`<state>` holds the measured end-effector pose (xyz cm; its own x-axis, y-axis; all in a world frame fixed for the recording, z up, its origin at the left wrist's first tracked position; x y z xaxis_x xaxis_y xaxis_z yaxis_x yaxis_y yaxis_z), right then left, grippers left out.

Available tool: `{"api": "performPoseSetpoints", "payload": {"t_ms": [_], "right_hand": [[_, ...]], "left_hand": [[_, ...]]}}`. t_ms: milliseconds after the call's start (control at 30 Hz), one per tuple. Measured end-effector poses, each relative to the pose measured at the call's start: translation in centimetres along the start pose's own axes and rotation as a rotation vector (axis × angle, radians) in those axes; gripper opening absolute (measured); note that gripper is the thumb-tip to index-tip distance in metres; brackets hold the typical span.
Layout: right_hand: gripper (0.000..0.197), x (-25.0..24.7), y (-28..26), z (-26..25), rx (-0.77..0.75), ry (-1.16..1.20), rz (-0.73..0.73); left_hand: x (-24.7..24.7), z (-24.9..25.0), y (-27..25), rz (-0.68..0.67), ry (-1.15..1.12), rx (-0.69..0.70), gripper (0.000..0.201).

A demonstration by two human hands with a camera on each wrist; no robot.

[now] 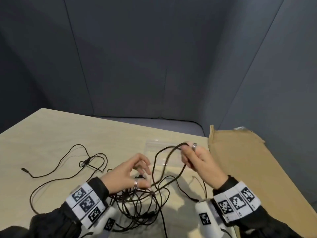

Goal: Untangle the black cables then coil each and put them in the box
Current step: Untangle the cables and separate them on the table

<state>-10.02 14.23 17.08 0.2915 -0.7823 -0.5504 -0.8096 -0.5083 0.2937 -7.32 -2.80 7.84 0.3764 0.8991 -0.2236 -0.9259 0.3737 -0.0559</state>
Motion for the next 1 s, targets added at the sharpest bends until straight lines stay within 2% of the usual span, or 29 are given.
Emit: {"api": "performPoseSetpoints", "payload": {"t_ms": [67,133,167,233,300,333,433,533,600,667,733,767,800,867,933,1000], "right_hand": [[0.039,-3.3,0.0,0.1,0.046,0.125,0.186],[0.044,-6.8,-0.2,0.7,0.114,0.174,0.361],[0.043,-8.5,-0.5,1.1,0.151,0.149,0.421],[0.040,-11.0,-1.1,3.2,0.204,-0.052,0.447],[0.042,-11.6,-2.2,6.8,0.283,-0.312,0.339],[0.043,-11.3,-2.9,9.0,0.346,-0.426,0.244],[0.034,-8.5,-5.8,15.0,0.535,-0.650,-0.103],[0.025,-5.2,-7.4,17.9,0.540,-0.834,-0.315],[0.037,-3.1,-7.5,18.3,0.509,-0.922,-0.427],[0.050,-1.6,-6.4,16.6,0.489,-0.964,-0.436],[0.041,0.0,-4.4,12.2,0.303,-0.945,-0.300],[0.042,1.4,-3.7,9.9,0.208,-0.857,-0.283],[0.051,3.2,-3.3,7.5,0.139,-0.734,-0.301],[0.061,6.7,-2.8,4.9,0.107,-0.538,-0.384],[0.049,9.1,-2.1,3.7,0.101,-0.448,-0.431],[0.025,9.2,-1.0,2.8,0.085,-0.403,-0.382]], "left_hand": [[0.8,-5.0,-0.7,-0.113,0.390,-0.155,0.048],[0.6,-8.8,-1.3,-0.130,0.687,-0.286,0.039],[0.0,-9.9,-1.5,-0.086,0.752,-0.336,0.037],[-1.1,-10.8,-1.7,0.013,0.757,-0.392,0.026],[-1.9,-10.8,-1.8,0.063,0.735,-0.399,0.012],[-2.2,-10.7,-1.8,0.074,0.697,-0.395,0.011],[-3.4,-10.8,-1.5,0.118,0.441,-0.385,0.027],[-4.2,-9.7,-1.3,0.160,0.268,-0.367,0.019],[-4.1,-8.2,-0.9,0.163,0.181,-0.332,0.016],[-3.7,-6.6,-0.7,0.154,0.104,-0.326,0.018],[-3.2,-4.9,-0.6,0.147,0.035,-0.325,0.022],[-2.8,-4.0,-0.6,0.137,-0.009,-0.316,0.024],[-2.3,-3.0,-0.5,0.127,-0.066,-0.303,0.024],[-1.6,-1.5,-0.3,0.116,-0.182,-0.283,0.023],[-1.0,-0.2,0.0,0.109,-0.239,-0.262,0.023],[-0.7,0.5,0.1,0.082,-0.235,-0.235,0.022]]}}
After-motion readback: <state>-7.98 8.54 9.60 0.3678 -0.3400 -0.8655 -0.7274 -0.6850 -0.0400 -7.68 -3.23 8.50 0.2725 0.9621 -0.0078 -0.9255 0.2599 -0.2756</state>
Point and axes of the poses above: each hand's wrist, its own y-axis towards the middle knuckle, its own x-axis out of the palm, z = x × y, the point moved 8 cm from there along y, towards the middle knuckle, and after that the axes turned 10 degrees about -y, right-handed, at the moved point
